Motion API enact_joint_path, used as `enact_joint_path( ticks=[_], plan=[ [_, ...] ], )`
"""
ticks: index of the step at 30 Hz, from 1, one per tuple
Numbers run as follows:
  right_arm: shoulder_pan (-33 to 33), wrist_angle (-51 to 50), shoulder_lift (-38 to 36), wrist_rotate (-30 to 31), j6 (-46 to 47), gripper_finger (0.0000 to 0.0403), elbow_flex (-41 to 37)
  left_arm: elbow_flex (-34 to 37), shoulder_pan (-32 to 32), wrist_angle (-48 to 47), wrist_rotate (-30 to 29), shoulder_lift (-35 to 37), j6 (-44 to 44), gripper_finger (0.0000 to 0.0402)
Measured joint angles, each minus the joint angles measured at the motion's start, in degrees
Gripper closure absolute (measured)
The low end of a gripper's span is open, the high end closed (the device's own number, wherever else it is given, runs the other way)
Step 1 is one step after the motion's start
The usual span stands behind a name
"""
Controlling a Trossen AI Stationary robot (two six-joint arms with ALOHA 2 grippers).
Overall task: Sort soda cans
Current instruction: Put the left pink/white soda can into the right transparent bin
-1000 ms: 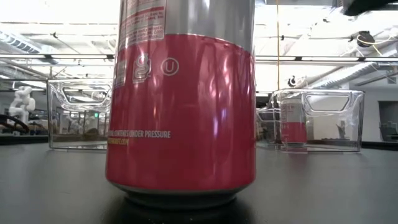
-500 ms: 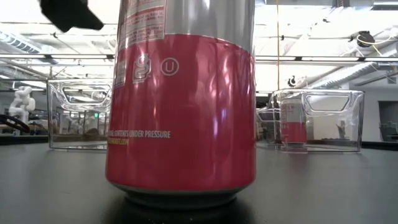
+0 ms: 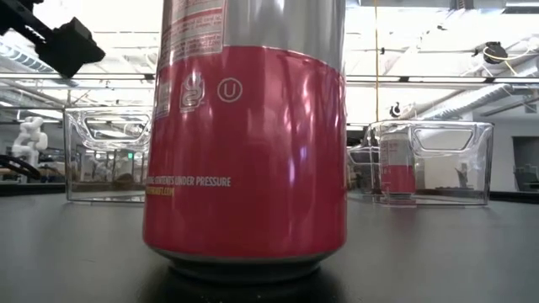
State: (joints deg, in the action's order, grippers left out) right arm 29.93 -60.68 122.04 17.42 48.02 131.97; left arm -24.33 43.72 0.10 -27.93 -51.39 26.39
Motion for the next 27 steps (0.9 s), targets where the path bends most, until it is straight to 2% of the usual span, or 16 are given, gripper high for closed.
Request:
enact_joint_path(
  ticks=[4,8,14,17,20,27],
  plan=[
    [-0.7,-0.6,3.3,-1.3,2.2,0.0064,3.0,0.4,-2.2,-8.9,-1.0,7.3,-2.0,0.0033],
    [-0.8,-0.7,3.5,-1.4,5.0,0.0064,2.9,0.6,-5.8,-12.5,-1.7,12.9,-5.7,0.0033],
    [-0.9,-0.8,3.3,-1.3,8.2,0.0064,3.0,2.9,-12.2,-10.5,0.5,18.5,-10.9,0.0033],
    [-0.9,-0.9,3.3,-1.3,8.3,0.0064,3.0,5.7,-16.1,-6.3,1.8,21.0,-12.5,0.0033],
    [-1.2,-0.9,3.2,-1.3,9.4,0.0064,3.0,8.1,-20.7,-2.7,6.0,22.6,-13.9,0.0033],
    [-2.0,-1.2,3.2,-2.6,10.0,0.0064,3.0,10.6,-31.5,-2.4,17.5,24.8,-16.4,0.0033]
  ],
)
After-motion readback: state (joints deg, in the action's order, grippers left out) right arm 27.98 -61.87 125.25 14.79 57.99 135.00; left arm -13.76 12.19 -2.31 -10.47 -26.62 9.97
